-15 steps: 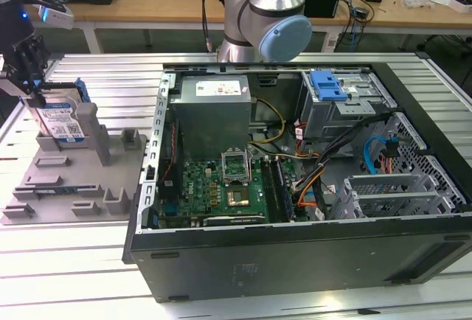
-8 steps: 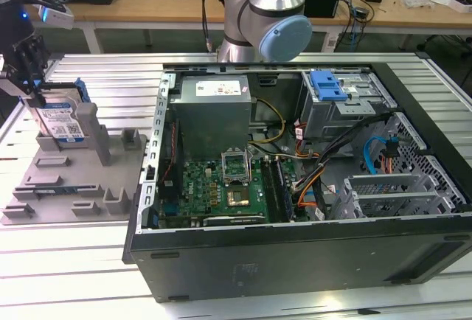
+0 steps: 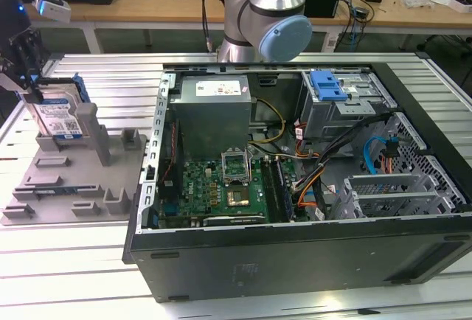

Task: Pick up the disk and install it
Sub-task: 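Pick up the disk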

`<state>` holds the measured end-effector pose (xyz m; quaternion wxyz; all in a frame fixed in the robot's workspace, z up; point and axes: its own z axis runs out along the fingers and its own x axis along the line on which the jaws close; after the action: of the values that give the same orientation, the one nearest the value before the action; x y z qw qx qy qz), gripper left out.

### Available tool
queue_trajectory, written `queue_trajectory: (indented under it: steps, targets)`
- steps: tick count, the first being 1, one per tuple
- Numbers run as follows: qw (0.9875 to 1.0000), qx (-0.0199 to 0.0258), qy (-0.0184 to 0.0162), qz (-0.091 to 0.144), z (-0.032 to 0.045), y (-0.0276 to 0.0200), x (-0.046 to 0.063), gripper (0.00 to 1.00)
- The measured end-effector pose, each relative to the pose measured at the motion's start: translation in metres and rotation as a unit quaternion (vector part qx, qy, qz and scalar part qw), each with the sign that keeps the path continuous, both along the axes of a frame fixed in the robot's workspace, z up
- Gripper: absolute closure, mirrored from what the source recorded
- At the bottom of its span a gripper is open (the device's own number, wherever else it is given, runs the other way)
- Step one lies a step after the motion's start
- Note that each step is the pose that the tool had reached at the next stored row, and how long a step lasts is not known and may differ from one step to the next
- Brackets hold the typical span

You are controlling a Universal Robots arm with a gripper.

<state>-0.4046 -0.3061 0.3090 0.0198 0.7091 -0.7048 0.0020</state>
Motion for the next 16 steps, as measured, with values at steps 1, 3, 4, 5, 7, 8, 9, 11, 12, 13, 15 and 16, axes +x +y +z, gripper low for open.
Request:
queue_trajectory:
  steps: [1,3,4,5,7,8,9,11,12,13,15,16]
  targets:
    - [1.0,-0.0002,0.0,0.0,0.0012,0.0,0.0,0.63]
    - [1.0,-0.0006,0.0,0.0,0.0054,0.0,0.0,0.63]
    - [1.0,-0.0007,0.0,0.0,0.0074,0.0,0.0,0.63]
    - [1.0,-0.0008,0.0,0.0,0.0089,0.0,0.0,0.63]
    - [1.0,-0.0011,0.0,0.0,0.0119,0.0,0.0,0.63]
    - [1.0,-0.0012,0.0,0.0,0.0132,0.0,0.0,0.63]
    - [1.0,-0.0013,0.0,0.0,0.0142,0.0,0.0,0.63]
    - [1.0,-0.0015,0.0,0.0,0.0168,0.0,0.0,0.63]
    - [1.0,-0.0015,0.0,0.0,0.0181,0.0,0.0,0.63]
    - [1.0,-0.0016,0.0,0.0,0.0194,0.0,0.0,0.63]
    - [1.0,-0.0018,0.0,0.0,0.0239,0.0,0.0,0.63]
    - [1.0,-0.0019,0.0,0.0,0.0254,0.0,0.0,0.63]
